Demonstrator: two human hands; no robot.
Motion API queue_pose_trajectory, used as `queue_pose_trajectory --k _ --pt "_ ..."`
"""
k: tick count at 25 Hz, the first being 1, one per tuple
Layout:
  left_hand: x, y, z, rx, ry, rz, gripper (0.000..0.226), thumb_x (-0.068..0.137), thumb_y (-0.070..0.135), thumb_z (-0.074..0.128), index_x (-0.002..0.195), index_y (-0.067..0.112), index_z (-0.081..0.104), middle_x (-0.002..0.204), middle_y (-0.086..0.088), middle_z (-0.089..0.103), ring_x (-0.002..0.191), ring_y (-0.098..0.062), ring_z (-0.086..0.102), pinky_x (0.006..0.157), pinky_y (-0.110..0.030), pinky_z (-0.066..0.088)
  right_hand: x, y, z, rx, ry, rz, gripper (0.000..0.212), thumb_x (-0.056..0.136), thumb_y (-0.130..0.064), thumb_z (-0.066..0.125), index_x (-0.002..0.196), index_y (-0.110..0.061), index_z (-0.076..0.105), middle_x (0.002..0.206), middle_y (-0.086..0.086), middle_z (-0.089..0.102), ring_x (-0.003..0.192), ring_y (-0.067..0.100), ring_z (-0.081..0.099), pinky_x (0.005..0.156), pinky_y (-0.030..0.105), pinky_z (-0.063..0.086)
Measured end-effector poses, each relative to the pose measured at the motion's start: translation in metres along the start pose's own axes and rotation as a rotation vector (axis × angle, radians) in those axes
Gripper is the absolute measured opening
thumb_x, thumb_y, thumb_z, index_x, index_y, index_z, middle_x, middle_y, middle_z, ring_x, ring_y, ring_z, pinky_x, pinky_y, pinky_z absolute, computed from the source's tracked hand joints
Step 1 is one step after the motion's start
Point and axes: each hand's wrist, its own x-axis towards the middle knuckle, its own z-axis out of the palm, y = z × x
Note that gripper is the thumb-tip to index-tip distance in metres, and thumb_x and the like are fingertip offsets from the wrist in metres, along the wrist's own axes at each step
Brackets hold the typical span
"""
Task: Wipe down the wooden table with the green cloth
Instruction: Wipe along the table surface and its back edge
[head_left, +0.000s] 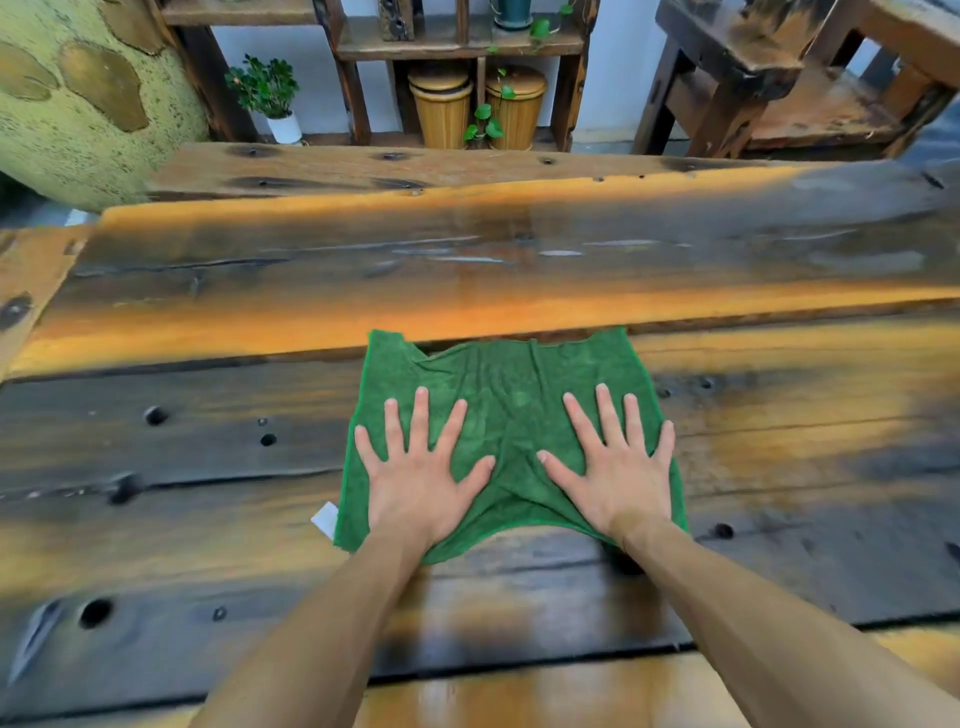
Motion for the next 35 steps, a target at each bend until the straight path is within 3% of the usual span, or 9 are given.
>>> queue_pose_trajectory --k 6,11,14,21,24,29,32,35 --pt "-0.094 -0.001 0.024 0.005 -0.008 -0.032 0.079 0.084 0.084 -0.002 0.153 0.05 -0.021 0.164 0.001 -0.03 0.152 -0.036 -0.024 0.117 -0.068 -0.009 -0.078 0.019 0.014 0.0 -0.026 -0.034 0.085 0.078 -0.089 -0.001 0.153 -0.05 -0.014 0.165 -0.007 -0.019 0.153 0.025 -0.017 0.117 0.063 -0.005" --pt "-0.167 0.0 0.048 -0.02 0.037 -0.045 0.083 0.081 0.085 -0.001 0.156 0.05 -0.009 0.168 0.0 -0.019 0.154 -0.037 -0.015 0.117 -0.069 -0.005 -0.151 0.031 0.028 0.021 0.002 -0.047 0.085 0.079 -0.088 0.006 0.155 -0.05 -0.005 0.167 -0.007 -0.011 0.154 0.025 -0.01 0.117 0.063 -0.003" --pt "-0.207 0.002 0.059 -0.016 0.03 -0.04 0.082 0.08 0.085 -0.002 0.153 0.049 -0.014 0.168 0.0 -0.02 0.154 -0.037 -0.015 0.117 -0.069 -0.005 -0.196 0.038 0.039 0.02 0.027 -0.055 0.085 0.081 -0.088 0.009 0.156 -0.049 0.001 0.168 -0.006 -0.006 0.154 0.026 -0.007 0.118 0.063 -0.002" --pt "-0.312 0.0 0.078 -0.012 -0.012 -0.021 0.08 0.079 0.085 -0.007 0.149 0.05 -0.023 0.165 0.0 -0.029 0.153 -0.036 -0.022 0.117 -0.067 -0.008 -0.298 0.047 0.053 0.01 -0.015 -0.048 0.085 0.08 -0.089 0.006 0.154 -0.05 -0.009 0.166 -0.007 -0.016 0.153 0.025 -0.015 0.118 0.061 -0.006" --pt "-0.363 -0.001 0.093 -0.023 0.037 -0.01 0.081 0.083 0.085 -0.009 0.154 0.048 -0.01 0.168 -0.001 -0.016 0.155 -0.037 -0.013 0.117 -0.069 -0.005 -0.347 0.051 0.058 0.013 -0.024 -0.049 0.084 0.08 -0.088 0.005 0.154 -0.051 -0.009 0.166 -0.008 -0.016 0.153 0.025 -0.014 0.118 0.06 -0.007" --pt "-0.433 -0.001 0.116 -0.017 0.043 0.007 0.08 0.092 0.082 0.01 0.159 0.041 0.021 0.17 -0.007 0.011 0.154 -0.042 0.012 0.115 -0.073 0.011 -0.417 0.062 0.075 0.015 0.009 -0.044 0.084 0.081 -0.09 0.002 0.154 -0.051 -0.008 0.166 -0.007 -0.012 0.154 0.025 -0.012 0.118 0.061 -0.007" --pt "-0.464 0.001 0.123 -0.01 0.046 0.016 0.079 0.094 0.081 0.014 0.158 0.037 0.028 0.169 -0.008 0.016 0.152 -0.043 0.018 0.112 -0.074 0.015 -0.449 0.068 0.081 0.016 -0.005 -0.031 0.084 0.08 -0.09 0.001 0.154 -0.051 -0.009 0.166 -0.008 -0.013 0.153 0.025 -0.012 0.118 0.061 -0.006" --pt "-0.493 0.005 0.129 -0.011 0.029 0.034 0.078 0.094 0.079 0.017 0.157 0.036 0.032 0.168 -0.011 0.02 0.151 -0.045 0.022 0.111 -0.075 0.018 -0.477 0.077 0.086 0.04 -0.001 -0.009 0.082 0.084 -0.089 0.011 0.156 -0.05 0.004 0.167 -0.006 -0.001 0.154 0.026 0.0 0.118 0.062 0.002"
